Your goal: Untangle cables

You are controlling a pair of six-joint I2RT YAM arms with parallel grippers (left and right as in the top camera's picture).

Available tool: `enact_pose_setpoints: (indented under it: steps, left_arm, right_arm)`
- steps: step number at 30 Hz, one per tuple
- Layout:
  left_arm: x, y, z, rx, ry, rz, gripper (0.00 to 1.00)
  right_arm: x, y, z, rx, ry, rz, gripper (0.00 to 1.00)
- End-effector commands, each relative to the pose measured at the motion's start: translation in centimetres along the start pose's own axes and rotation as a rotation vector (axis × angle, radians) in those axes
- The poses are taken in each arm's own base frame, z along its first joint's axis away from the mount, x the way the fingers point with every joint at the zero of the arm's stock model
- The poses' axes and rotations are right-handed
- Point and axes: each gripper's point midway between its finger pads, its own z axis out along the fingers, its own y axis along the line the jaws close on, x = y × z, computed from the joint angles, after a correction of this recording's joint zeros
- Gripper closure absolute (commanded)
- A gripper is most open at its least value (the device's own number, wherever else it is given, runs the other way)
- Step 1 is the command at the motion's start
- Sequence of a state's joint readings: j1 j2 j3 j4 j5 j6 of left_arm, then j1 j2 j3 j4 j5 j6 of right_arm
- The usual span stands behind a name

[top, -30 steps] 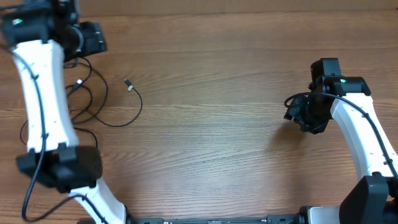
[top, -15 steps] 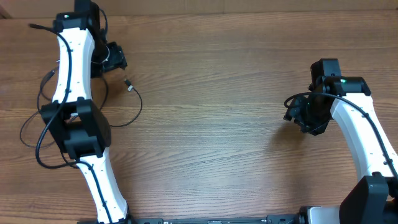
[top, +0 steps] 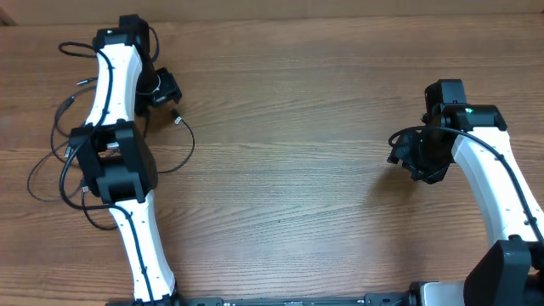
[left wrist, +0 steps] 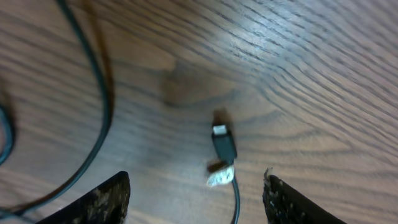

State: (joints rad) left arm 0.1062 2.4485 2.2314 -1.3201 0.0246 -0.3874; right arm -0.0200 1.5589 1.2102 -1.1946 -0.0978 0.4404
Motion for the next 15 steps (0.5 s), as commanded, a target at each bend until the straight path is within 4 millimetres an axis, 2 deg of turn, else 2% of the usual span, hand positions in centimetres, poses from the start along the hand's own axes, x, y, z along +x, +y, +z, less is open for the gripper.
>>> enact_pose_setpoints:
  steps: [1, 7, 15]
  left_arm:
    - [0.3, -0.7, 1.8, -0.018, 0.021, 0.003, 0.32]
    - [0.6, -1.6, 2.6, -0.020, 0.015, 0.024, 0.34]
    - [1.1, -1.1, 4.2, -0.043, 0.029, 0.022, 0.36]
  right_arm:
    - [-0.7, 0.3, -0.4, -0.012, -0.022, -0.003, 0.45]
    - [-0.8, 0.4, -0.4, -0.014, -0.024, -0.003, 0.45]
    - [-0.8, 0.4, -0.4, -0.014, -0.025, -0.003, 0.45]
